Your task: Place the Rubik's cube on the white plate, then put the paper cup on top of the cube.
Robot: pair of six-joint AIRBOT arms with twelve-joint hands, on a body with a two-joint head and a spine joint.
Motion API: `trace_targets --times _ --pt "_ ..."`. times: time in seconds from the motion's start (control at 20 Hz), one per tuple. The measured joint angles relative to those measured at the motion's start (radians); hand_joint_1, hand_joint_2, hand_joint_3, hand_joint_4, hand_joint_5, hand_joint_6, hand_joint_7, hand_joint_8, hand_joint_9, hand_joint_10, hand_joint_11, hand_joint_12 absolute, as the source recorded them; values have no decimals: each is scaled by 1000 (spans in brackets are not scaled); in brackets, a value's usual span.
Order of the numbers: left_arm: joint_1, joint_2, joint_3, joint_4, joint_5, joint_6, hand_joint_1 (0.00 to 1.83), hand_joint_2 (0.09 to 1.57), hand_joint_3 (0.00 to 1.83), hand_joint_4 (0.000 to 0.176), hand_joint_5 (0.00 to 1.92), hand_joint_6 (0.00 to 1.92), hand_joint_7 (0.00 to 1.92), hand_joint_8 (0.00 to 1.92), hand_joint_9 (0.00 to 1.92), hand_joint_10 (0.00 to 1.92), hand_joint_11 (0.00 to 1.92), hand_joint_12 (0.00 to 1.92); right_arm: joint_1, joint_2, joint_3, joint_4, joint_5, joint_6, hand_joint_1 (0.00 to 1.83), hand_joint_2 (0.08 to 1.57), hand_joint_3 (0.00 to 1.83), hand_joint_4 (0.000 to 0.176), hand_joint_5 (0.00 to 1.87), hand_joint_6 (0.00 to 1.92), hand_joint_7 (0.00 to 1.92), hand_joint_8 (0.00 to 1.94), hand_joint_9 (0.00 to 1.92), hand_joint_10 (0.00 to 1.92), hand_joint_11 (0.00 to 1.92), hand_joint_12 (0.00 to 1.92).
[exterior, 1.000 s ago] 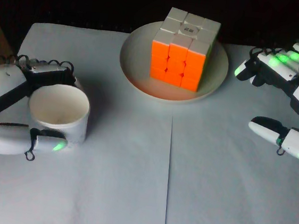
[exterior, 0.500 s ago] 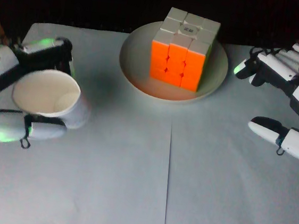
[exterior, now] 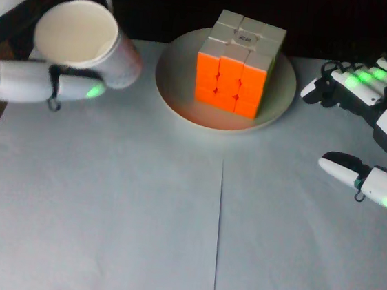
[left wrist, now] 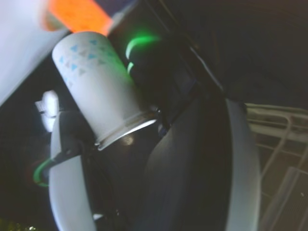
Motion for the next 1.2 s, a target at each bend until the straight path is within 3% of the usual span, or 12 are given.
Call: trace_targets --times 0.1,0.3,0.35,0.4,0.45,0.65,0.7,0.85,0.9,0.95,1.1,1.2 --pt "-73 -30 35 36 69 -13 1069 1101 0 130 237 1801 286 1921 422 1921 572 1921 0 0 1 2 0 0 829 1275 0 0 4 1161 159 1218 140 1386 0 1619" --pt "-212 -125 152 142 189 -135 834 1289 26 176 586 1597 258 1921 381 1921 537 1921 -3 -2 1 1 0 0 815 1277 2 0 25 1132 152 1209 217 1450 0 1780" --pt "-240 -143 178 164 226 -158 836 1300 20 165 602 1586 271 1899 390 1921 526 1921 -3 -2 1 2 0 0 812 1277 1 0 10 1141 120 1213 158 1454 0 1740" --pt "-284 -169 207 196 284 -176 898 1299 14 72 623 1561 324 1858 423 1921 558 1921 -3 -3 3 2 0 0 847 1268 0 0 0 1155 87 1313 149 1526 0 1795" --pt "-310 -184 224 212 318 -177 902 1328 17 59 577 1614 386 1799 437 1921 579 1921 -3 -5 4 3 0 0 844 1260 0 0 23 1149 112 1287 173 1496 0 1799" --pt "-404 -249 291 283 414 -219 897 1304 8 59 625 1561 435 1767 538 1921 667 1921 -10 -12 5 2 1 0 831 1263 0 0 0 1161 93 1314 122 1546 0 1810" --pt "-428 -272 319 313 436 -251 847 1313 14 114 599 1589 359 1725 436 1917 564 1921 -10 -13 6 2 0 0 827 1253 0 3 0 1146 68 1333 61 1549 0 1849" --pt "-462 -309 346 334 465 -270 925 1311 12 3 610 1579 270 1703 298 1867 395 1921 -10 -18 8 3 0 0 822 1289 8 0 5 1166 121 1145 169 1457 0 1829" --pt "-467 -326 356 335 475 -271 897 1296 6 77 632 1550 271 1727 315 1871 435 1921 -10 -19 8 6 0 0 814 1284 4 0 0 1149 90 1243 107 1510 0 1809" --pt "-468 -343 369 333 478 -271 908 1286 1 81 650 1520 247 1697 272 1846 349 1921 -10 -21 8 5 2 0 844 1279 0 0 0 1146 45 1334 79 1572 0 1863" --pt "-468 -381 394 336 508 -274 950 1265 0 48 694 1457 337 1490 312 1673 301 1921 -10 -23 10 4 -1 0 795 1286 2 0 16 1151 119 1224 136 1417 0 1773" --pt "-468 -399 404 335 527 -275 940 1290 3 17 650 1524 325 1655 378 1868 523 1921 -10 -23 10 3 1 0 826 1260 0 0 0 1213 101 1353 108 1509 0 1804"
